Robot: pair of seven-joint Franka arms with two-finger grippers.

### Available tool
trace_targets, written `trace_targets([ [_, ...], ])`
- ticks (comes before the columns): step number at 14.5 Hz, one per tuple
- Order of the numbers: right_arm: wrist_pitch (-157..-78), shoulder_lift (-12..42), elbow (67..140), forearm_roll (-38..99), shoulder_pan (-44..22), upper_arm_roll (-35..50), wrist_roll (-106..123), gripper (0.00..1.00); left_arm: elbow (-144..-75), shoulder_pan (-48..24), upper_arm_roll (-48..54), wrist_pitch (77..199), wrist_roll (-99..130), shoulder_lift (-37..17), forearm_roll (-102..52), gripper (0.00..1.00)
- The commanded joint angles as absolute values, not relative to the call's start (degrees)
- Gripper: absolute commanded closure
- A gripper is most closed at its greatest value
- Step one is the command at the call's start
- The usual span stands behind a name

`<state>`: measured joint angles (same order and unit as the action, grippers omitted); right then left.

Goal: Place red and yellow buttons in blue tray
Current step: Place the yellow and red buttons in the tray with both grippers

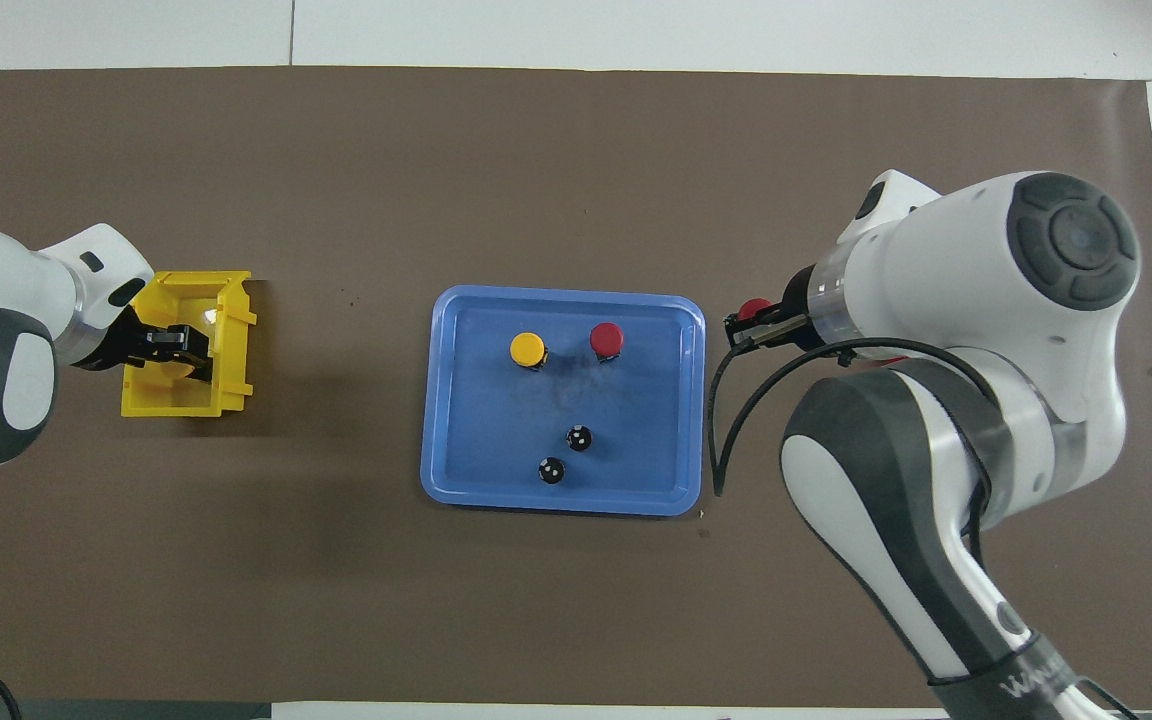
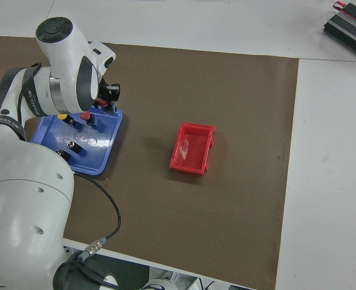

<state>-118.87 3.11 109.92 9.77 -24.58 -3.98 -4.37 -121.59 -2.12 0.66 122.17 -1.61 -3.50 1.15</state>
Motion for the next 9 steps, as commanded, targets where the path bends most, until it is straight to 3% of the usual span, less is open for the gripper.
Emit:
trace_targets([
  [1,-119.88,5.53,108.55,10.99,-26.01,-4.22,-12.02,0.84,-124.19,-1.50,1.05,125.24,-2.37,-1.58,1.76,0.30],
  [7,-123.74,7.82,108.46,12.82,-27.86,-4.13,-19.07,0.84,-127.26,-0.70,1.05,128.58,-2.64,-0.88,1.76,0.36],
  [8,-124.10,8.69,108.46,12.92,-28.30,-4.13,-19.16,0.84,-127.27,-0.70,1.05,128.50,-2.29,-0.88,1.76,0.51],
  [9,-124.28,9.05,108.46,12.92,-28.30,-4.13,-19.16,0.84,-127.27,-0.79,1.05,128.41,-2.11,-0.88,1.76,0.94],
])
